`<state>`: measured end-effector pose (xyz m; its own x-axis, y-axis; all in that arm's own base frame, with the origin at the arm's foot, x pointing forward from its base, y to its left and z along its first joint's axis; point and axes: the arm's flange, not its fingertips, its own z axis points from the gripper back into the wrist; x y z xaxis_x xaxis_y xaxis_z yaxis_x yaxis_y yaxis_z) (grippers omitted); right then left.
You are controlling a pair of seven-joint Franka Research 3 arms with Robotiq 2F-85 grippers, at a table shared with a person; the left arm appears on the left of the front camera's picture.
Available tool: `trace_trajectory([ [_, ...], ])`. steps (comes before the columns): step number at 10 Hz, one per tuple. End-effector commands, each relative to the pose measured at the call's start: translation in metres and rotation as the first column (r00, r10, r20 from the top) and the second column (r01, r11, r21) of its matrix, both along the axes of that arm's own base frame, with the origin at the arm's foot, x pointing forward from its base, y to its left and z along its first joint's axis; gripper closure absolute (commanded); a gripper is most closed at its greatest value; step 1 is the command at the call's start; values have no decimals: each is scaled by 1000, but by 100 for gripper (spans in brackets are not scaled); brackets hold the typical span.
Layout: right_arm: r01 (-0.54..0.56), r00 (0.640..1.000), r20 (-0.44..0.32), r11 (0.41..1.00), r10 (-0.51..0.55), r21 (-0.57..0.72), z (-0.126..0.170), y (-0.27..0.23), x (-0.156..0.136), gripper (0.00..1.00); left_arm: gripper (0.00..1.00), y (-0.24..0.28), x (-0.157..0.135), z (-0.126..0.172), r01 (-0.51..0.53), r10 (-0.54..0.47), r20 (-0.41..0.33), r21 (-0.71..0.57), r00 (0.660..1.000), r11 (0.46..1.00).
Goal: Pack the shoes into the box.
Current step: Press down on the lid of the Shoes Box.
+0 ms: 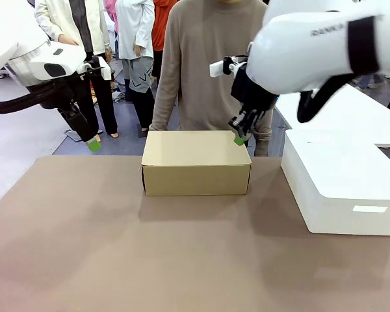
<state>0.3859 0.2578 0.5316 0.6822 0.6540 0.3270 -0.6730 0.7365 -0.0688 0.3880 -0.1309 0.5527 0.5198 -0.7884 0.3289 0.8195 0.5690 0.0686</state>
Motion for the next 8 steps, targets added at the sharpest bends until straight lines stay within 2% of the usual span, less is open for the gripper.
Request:
trace_trajectory([
  [1, 18, 1000, -15, 1000, -18, 19, -8, -18, -35, 57, 0, 1, 1, 2, -2, 2, 5, 7, 1000, 1000],
  [4, 60, 998, -18, 998, -61, -12, -27, -32, -63, 0, 0, 1, 1, 2, -2, 2, 5, 7, 1000, 1000],
  [8, 114, 994, 3, 993, -114, -13, -50, -41, -73, 0, 0, 1, 1, 2, -2, 2, 5, 7, 1000, 1000],
])
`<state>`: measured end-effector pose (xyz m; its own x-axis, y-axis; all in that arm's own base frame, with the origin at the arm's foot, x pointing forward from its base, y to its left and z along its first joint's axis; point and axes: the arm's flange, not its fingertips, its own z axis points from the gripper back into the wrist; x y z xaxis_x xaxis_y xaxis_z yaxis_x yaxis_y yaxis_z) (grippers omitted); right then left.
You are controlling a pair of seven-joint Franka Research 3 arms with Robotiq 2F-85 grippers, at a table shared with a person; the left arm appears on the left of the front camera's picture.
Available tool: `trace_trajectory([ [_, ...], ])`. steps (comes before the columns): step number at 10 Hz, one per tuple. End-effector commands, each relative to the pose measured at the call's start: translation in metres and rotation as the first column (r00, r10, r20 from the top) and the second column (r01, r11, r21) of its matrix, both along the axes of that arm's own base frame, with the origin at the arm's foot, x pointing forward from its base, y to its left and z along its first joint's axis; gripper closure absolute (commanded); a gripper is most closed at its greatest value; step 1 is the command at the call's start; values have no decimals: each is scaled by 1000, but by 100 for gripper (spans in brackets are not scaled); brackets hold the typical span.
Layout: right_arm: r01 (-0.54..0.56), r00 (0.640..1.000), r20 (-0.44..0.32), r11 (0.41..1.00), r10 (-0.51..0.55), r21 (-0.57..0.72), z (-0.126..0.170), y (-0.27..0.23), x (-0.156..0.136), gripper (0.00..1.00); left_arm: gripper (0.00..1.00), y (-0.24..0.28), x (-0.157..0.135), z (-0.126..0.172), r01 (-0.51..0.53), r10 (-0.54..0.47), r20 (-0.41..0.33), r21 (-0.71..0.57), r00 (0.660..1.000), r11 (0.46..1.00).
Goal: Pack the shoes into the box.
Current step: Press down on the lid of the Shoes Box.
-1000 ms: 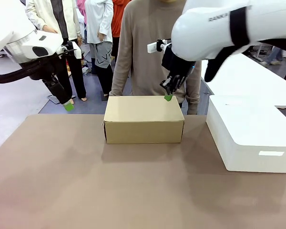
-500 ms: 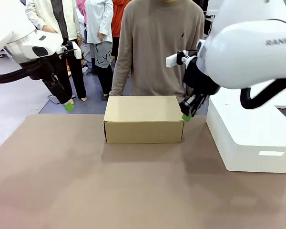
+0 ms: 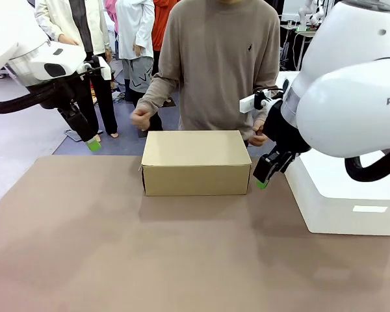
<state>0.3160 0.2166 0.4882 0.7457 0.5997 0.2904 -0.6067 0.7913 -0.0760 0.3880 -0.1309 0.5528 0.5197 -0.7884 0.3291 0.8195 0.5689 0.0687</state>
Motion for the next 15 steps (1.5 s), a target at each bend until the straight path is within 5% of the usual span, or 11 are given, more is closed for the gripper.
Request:
trace_trajectory([
  [1, 37, 999, 27, 999, -38, 20, -12, -1, -3, 0, 0, 1, 1, 2, -2, 2, 4, 7, 1000, 1000],
  [15, 20, 1000, 1, 1000, -20, 7, -12, -2, 0, 0, 0, 1, 1, 2, -2, 2, 4, 7, 1000, 1000],
])
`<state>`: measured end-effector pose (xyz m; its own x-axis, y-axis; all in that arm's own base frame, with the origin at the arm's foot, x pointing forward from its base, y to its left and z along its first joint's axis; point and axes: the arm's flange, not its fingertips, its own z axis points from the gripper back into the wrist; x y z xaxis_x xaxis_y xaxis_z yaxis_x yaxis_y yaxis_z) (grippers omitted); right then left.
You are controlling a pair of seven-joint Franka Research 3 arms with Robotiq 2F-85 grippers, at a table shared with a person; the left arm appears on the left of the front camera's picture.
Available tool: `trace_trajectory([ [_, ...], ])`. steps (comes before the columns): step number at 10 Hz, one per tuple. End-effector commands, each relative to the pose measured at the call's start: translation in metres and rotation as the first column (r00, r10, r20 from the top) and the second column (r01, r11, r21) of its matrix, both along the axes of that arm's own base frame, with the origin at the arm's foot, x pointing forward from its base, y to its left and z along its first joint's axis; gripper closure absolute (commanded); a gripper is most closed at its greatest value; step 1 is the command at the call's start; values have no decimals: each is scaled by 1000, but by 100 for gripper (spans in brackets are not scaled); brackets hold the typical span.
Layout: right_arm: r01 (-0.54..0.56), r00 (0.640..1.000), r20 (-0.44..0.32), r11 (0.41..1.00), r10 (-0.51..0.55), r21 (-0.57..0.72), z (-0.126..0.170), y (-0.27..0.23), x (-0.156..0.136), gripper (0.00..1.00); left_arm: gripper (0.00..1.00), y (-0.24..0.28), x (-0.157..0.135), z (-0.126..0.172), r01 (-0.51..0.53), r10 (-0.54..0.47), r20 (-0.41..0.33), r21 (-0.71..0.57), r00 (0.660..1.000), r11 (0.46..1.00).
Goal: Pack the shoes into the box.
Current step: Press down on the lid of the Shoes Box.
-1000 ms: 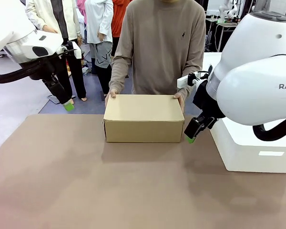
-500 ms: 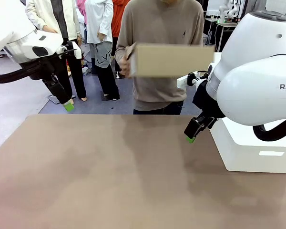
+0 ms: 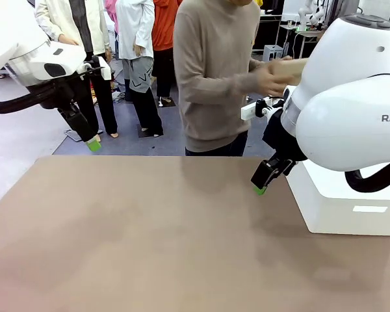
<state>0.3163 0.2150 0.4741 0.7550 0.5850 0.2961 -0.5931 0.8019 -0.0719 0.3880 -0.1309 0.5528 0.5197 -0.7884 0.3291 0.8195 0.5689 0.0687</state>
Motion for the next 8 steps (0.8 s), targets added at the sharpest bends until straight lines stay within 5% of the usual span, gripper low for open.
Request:
trace_trajectory([
  [1, 3, 1000, -1, 1000, -3, 0, 2, -1, -1, 0, 0, 1, 1, 2, -2, 2, 4, 7, 1000, 1000],
  [8, 3, 1000, -1, 1000, -3, 0, 2, -1, -1, 0, 0, 1, 1, 2, -2, 2, 4, 7, 1000, 1000],
])
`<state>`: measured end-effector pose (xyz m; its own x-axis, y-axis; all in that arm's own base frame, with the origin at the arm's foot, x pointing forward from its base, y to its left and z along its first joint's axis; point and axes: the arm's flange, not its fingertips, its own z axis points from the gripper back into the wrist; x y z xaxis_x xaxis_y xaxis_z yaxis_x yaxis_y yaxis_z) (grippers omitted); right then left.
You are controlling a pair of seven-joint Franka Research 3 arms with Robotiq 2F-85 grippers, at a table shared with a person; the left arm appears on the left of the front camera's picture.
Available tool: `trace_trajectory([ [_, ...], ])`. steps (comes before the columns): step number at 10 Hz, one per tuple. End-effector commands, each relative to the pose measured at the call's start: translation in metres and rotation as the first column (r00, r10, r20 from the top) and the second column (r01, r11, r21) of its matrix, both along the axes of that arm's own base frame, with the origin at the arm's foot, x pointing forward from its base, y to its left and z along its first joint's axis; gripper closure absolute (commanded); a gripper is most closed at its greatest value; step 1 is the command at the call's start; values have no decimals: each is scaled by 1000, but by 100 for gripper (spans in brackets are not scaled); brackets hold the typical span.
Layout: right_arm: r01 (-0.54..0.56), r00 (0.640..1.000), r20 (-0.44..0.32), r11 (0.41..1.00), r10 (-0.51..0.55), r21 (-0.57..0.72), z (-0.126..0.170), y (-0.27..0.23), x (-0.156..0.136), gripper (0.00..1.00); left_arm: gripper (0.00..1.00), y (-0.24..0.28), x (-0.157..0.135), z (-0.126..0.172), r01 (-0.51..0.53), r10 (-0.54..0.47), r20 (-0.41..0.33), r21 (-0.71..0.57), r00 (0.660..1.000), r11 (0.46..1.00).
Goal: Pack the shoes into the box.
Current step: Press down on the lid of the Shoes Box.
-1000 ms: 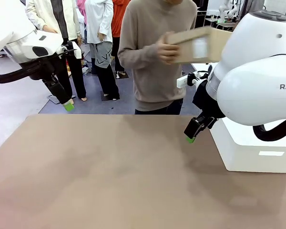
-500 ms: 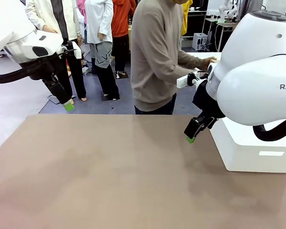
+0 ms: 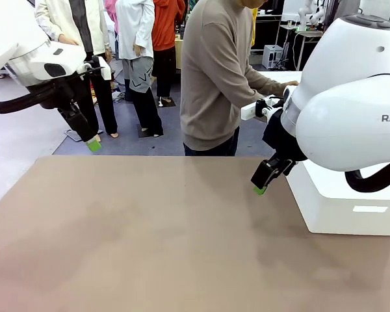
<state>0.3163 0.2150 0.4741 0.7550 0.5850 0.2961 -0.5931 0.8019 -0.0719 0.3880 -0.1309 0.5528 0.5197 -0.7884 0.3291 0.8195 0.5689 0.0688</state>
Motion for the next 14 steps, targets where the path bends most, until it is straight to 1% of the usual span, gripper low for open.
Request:
trace_trajectory([
  [1, 3, 1000, -1, 1000, -3, 0, 2, -1, -1, 0, 0, 1, 1, 2, -2, 2, 4, 7, 1000, 1000],
  [14, 3, 1000, -1, 1000, -3, 0, 2, -1, -1, 0, 0, 1, 1, 2, -2, 2, 4, 7, 1000, 1000],
])
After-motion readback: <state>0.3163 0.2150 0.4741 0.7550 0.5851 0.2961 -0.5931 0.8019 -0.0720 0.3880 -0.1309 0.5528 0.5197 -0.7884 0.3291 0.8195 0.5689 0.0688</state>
